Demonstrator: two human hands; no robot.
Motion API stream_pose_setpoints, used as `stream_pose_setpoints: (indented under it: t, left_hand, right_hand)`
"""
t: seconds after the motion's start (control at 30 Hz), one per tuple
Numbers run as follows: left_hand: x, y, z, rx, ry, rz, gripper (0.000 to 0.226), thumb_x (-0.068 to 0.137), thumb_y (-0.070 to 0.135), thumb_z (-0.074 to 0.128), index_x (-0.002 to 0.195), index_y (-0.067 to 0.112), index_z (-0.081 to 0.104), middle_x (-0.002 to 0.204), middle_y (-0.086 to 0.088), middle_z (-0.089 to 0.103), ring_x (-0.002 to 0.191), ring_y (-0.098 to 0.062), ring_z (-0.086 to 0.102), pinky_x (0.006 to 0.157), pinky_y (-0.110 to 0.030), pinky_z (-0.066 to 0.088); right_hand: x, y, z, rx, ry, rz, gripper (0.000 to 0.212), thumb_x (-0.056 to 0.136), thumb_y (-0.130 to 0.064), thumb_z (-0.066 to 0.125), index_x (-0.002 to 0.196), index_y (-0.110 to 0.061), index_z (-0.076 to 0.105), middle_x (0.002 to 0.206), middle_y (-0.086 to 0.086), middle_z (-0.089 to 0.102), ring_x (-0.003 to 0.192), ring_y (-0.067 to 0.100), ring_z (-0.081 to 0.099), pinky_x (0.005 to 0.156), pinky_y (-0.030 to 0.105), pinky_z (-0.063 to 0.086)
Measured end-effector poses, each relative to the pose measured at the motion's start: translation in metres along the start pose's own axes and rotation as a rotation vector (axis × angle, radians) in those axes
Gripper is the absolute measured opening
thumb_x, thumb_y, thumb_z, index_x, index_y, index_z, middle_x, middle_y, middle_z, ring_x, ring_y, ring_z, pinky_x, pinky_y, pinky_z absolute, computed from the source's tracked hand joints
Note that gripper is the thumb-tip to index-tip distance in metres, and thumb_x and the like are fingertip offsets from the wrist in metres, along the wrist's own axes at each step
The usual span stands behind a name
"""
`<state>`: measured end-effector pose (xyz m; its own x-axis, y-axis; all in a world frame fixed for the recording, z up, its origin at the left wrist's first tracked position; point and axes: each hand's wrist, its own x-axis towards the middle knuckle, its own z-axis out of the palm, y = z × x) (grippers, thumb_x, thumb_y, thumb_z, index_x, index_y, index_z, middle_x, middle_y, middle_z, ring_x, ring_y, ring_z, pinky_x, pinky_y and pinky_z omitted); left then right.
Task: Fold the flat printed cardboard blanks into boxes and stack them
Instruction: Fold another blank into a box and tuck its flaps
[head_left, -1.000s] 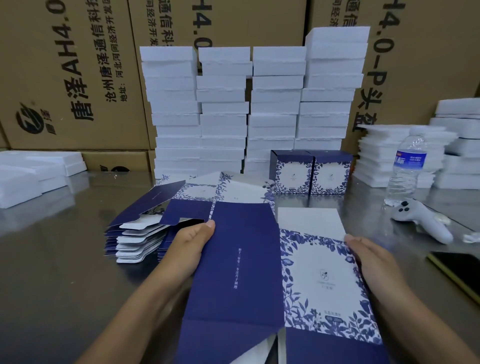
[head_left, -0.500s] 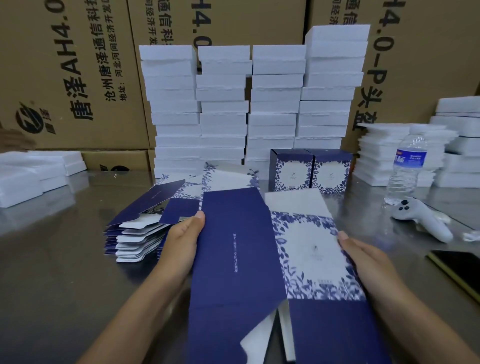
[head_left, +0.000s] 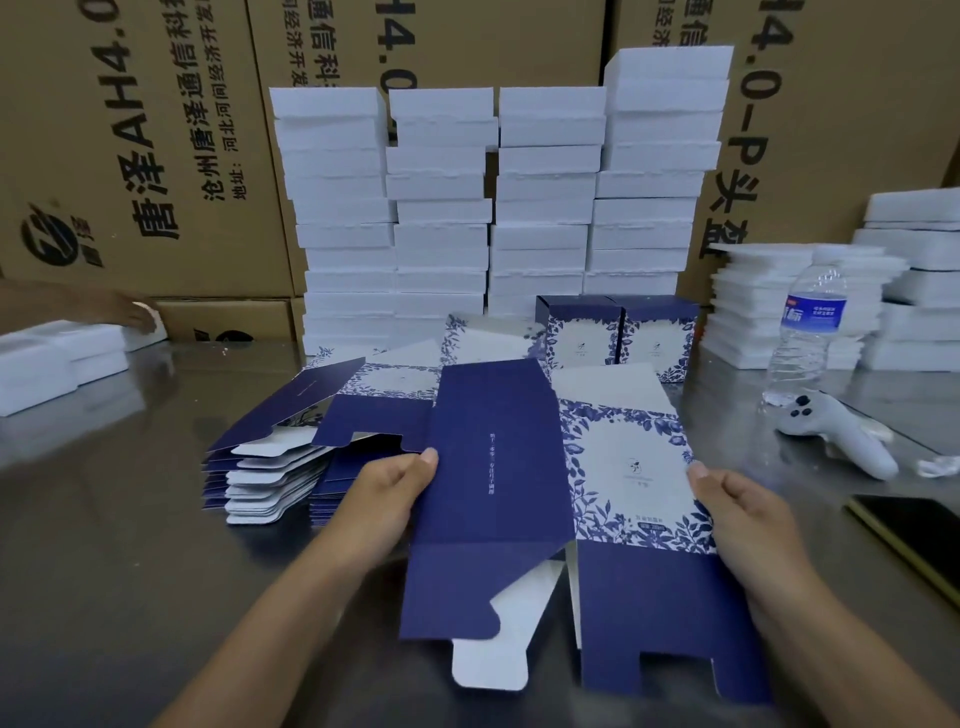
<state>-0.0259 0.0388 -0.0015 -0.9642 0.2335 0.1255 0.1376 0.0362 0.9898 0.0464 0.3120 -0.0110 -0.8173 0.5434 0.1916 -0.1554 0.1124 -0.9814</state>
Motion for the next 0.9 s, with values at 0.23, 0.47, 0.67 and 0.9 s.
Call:
stream_pose_setpoints:
  t: [0.23,0.47,0.67,0.9]
  left_hand:
    - [0.000,0.005,-0.002,-0.024,0.182,0.083,0.049,0.094,0.039,0.050,0.084,-0.008,0.055,0.088,-0.035,0.061,0.078,-0.030,0.056,0.078,-0.059,0.049]
    - [-0.002,0.007,0.001,-0.106,0.236,0.094,0.043,0.096,0.038,0.049,0.072,0.005,0.064,0.072,-0.001,0.063,0.076,-0.026,0.059,0.078,-0.056,0.051]
    - [-0.011,0.012,-0.001,-0.517,-0.070,-0.137,0.039,0.079,0.062,0.053,0.092,0.034,0.076,0.096,0.001,0.075,0.076,-0.024,0.073,0.056,-0.036,0.055]
    - [-0.019,0.014,0.014,-0.613,-0.424,-0.194,0.067,0.072,0.078,0.050,0.119,0.032,0.065,0.126,0.000,0.063,0.111,-0.023,0.063,0.084,-0.040,0.053]
  right_hand:
    - [-0.005,0.000,0.007,-0.023,-0.107,0.027,0.036,0.094,-0.028,0.052,0.070,-0.005,0.066,0.063,-0.007,0.070,0.054,0.003,0.061,0.049,0.013,0.046]
    - [-0.008,-0.004,0.005,-0.116,-0.161,0.020,0.045,0.098,-0.026,0.046,0.076,0.012,0.049,0.067,0.013,0.054,0.065,0.018,0.047,0.056,0.025,0.034]
    - [-0.010,-0.004,0.008,-0.010,-0.188,0.098,0.035,0.099,-0.025,0.045,0.083,-0.003,0.069,0.078,0.006,0.074,0.063,0.016,0.066,0.061,0.027,0.049]
    - [-0.026,-0.014,0.023,0.013,-0.289,0.139,0.043,0.099,-0.022,0.042,0.064,-0.002,0.057,0.052,0.008,0.057,0.044,0.014,0.050,0.049,0.017,0.039]
